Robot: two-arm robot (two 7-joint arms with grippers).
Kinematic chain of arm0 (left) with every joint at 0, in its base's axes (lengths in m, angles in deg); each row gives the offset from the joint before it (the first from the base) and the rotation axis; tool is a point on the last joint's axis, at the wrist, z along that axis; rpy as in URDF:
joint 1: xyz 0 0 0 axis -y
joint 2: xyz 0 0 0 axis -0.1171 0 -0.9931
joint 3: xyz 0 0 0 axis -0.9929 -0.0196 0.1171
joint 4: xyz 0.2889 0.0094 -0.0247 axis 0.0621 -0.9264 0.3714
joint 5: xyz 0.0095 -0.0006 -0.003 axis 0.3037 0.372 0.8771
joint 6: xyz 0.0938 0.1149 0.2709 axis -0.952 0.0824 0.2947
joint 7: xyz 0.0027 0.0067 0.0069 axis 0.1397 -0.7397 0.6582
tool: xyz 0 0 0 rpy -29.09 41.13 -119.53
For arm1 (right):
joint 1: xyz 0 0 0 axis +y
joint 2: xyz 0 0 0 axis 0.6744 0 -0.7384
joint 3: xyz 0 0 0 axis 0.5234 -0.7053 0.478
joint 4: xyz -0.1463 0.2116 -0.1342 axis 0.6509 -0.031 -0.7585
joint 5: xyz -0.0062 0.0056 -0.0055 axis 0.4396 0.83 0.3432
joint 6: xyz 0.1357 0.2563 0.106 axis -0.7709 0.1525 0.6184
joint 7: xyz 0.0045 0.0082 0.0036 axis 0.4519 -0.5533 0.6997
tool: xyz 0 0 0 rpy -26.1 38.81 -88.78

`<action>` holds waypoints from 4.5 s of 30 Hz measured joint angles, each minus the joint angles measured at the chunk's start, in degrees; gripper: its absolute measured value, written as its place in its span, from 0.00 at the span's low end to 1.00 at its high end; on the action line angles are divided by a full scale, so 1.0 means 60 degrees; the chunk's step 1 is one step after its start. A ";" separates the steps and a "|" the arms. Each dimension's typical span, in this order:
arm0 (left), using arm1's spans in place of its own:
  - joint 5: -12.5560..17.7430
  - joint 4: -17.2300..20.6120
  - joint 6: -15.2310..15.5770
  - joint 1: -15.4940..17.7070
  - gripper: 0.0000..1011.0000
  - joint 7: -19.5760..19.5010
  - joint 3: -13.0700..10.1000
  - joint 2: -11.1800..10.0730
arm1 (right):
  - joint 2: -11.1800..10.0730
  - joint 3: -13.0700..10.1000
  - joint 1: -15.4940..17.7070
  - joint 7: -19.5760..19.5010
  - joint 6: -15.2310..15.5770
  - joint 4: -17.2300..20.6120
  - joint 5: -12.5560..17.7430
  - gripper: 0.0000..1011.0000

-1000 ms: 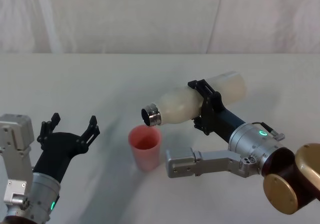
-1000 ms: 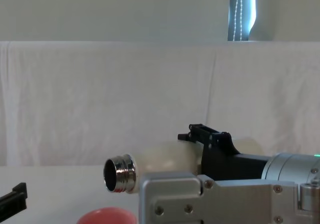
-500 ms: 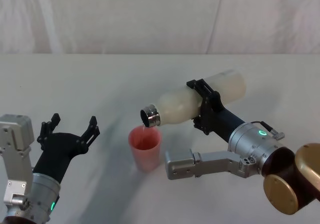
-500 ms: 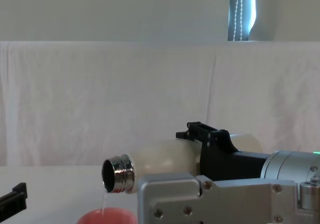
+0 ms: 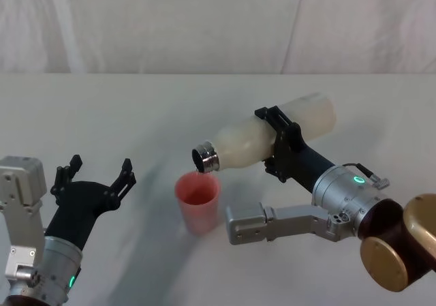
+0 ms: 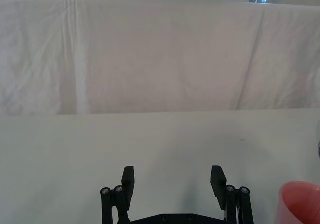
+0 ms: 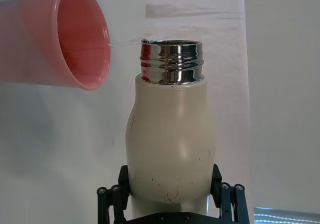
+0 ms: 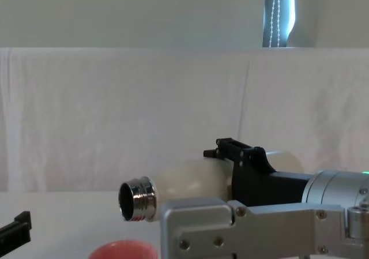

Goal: Grasp the thermos with one hand and pour water into the cup lid.

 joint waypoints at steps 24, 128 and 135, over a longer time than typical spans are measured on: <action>0.0000 0.0000 0.0000 0.0000 0.99 0.0000 0.0000 0.0000 | -0.0079 0.0020 -0.0072 0.0000 -0.0080 0.0031 -0.0036 0.94; 0.0000 0.0000 0.0000 0.0000 0.99 0.0000 0.0000 0.0000 | 0.0000 -0.0293 0.0048 -0.0213 -0.0428 0.0132 0.0778 0.94; 0.0000 0.0000 0.0000 0.0000 0.99 0.0000 0.0000 0.0000 | 0.0118 -0.0557 0.0206 -0.0346 -0.0662 0.0132 0.1412 0.94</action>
